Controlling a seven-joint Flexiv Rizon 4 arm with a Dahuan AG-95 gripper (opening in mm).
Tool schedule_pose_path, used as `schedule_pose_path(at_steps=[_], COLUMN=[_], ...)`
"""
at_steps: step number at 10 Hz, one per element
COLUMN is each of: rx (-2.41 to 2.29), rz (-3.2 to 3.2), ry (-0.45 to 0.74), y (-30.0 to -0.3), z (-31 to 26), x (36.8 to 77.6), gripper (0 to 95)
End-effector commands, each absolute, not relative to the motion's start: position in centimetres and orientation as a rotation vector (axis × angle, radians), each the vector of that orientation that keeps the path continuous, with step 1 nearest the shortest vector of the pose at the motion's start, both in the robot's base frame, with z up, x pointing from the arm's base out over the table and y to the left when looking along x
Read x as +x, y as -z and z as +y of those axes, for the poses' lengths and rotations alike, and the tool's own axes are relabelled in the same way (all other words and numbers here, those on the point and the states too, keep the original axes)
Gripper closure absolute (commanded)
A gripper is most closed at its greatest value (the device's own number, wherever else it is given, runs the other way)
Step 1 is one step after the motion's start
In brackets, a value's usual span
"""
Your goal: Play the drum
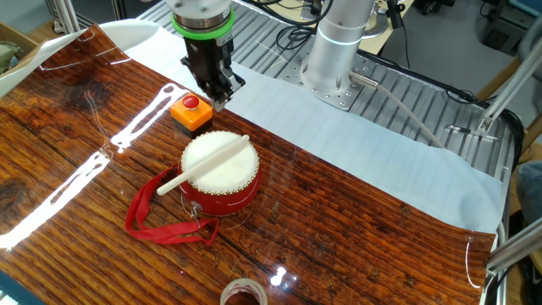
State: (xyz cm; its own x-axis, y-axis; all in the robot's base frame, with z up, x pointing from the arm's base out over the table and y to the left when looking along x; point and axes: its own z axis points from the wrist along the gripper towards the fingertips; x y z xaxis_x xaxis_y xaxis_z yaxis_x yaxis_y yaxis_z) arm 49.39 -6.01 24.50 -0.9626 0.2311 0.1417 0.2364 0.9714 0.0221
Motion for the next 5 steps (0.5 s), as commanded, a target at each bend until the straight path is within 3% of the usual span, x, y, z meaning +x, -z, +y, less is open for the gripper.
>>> schedule_pose_path(at_steps=[1, 5], rx=[-0.409, -0.469], rz=[-2.892, -2.866], ry=[0.025, 0.003], y=[-25.32, -25.99], z=[-5.43, -4.95], x=[48.49, 47.73], gripper=[95.0, 95.0])
